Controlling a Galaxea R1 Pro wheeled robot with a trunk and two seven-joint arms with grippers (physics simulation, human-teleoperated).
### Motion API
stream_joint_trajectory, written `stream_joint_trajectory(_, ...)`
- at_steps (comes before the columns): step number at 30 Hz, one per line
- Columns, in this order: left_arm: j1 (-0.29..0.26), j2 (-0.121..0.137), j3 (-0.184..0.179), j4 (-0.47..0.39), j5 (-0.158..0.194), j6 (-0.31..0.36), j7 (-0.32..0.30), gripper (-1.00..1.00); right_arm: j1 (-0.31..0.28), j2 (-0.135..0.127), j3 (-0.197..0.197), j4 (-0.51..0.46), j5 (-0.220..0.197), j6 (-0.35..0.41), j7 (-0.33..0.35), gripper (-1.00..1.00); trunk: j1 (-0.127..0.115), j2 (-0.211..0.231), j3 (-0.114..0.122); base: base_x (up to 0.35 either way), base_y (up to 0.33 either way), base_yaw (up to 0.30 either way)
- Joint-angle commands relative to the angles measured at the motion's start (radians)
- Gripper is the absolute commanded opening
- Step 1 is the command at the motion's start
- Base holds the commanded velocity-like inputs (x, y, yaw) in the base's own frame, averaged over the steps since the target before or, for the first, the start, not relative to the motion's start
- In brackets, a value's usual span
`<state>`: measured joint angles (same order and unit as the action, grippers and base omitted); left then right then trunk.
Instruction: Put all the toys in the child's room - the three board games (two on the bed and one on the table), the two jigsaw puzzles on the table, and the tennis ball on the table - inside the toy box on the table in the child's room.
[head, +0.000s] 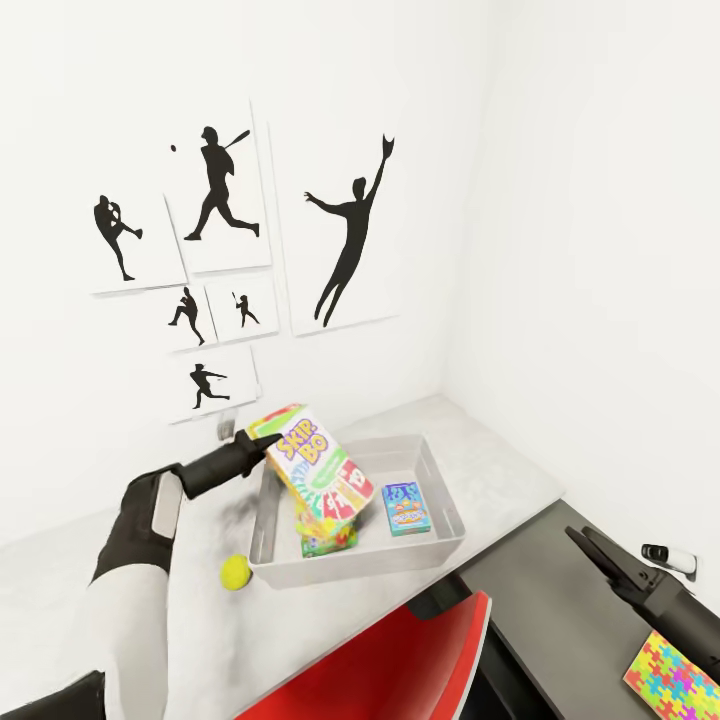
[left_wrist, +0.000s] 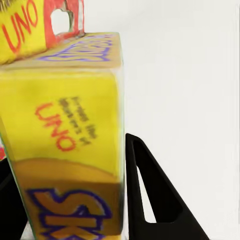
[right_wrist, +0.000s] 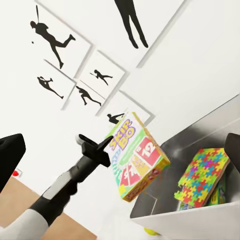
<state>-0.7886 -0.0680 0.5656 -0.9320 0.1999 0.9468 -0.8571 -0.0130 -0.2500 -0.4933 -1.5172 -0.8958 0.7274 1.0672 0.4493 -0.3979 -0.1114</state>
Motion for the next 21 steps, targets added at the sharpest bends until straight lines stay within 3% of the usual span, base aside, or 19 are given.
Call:
stream_joint_trajectory(1,-0.001,-0.030,0.017,-0.030,-0.009,0.001,0.022,-1.00,-0.001,-0.001,0.000,0.000,-0.004,0.007,0.000,1.00,0.001,-0.002,-0.002,0.000,0.000,0.000)
stream_joint_trajectory(3,-0.001,-0.080,0.030,-0.074,-0.007,0.001,0.070,-1.00,-0.001,-0.002,-0.001,0.000,-0.005,0.007,0.000,1.00,0.001,-0.002,-0.002,0.000,0.000,0.000)
stream_joint_trajectory(5,-0.003,-0.106,0.035,-0.101,-0.005,0.000,0.110,-1.00,-0.001,-0.002,-0.001,0.000,-0.006,0.007,0.000,1.00,0.001,-0.002,-0.002,0.000,0.000,0.000)
stream_joint_trajectory(9,-0.008,-0.106,0.037,-0.115,0.030,-0.005,0.164,-1.00,-0.001,-0.003,-0.002,0.000,-0.005,0.007,0.000,1.00,0.001,-0.002,-0.002,0.000,0.000,0.000)
stream_joint_trajectory(12,-0.010,-0.106,0.031,-0.119,0.109,-0.012,0.242,-1.00,-0.001,-0.002,-0.002,0.000,-0.006,0.007,0.000,1.00,0.001,-0.002,-0.002,0.000,0.000,0.000)
stream_joint_trajectory(16,-0.010,-0.106,-0.003,-0.120,0.246,-0.078,0.394,-1.00,-0.001,-0.002,-0.002,0.000,-0.005,0.007,0.000,1.00,0.001,-0.002,-0.002,0.000,0.000,0.000)
stream_joint_trajectory(17,-0.010,-0.106,-0.027,-0.119,0.307,-0.112,0.450,-1.00,-0.001,-0.002,-0.002,0.000,-0.005,0.007,0.000,1.00,0.001,-0.002,-0.002,0.000,0.000,0.000)
stream_joint_trajectory(18,-0.011,-0.106,-0.062,-0.117,0.371,-0.143,0.506,-1.00,-0.001,-0.002,-0.002,0.000,-0.005,0.007,0.000,1.00,0.001,-0.002,-0.002,0.000,0.000,0.000)
stream_joint_trajectory(19,-0.011,-0.106,-0.084,-0.116,0.403,-0.156,0.533,-1.00,-0.001,-0.002,-0.002,0.000,-0.005,0.007,0.000,1.00,0.001,-0.002,-0.002,0.000,0.000,0.000)
stream_joint_trajectory(21,-0.011,-0.106,-0.188,-0.110,0.536,-0.196,0.633,-1.00,-0.001,-0.002,-0.002,0.000,-0.005,0.007,0.000,1.00,0.001,-0.002,-0.002,0.000,0.000,0.000)
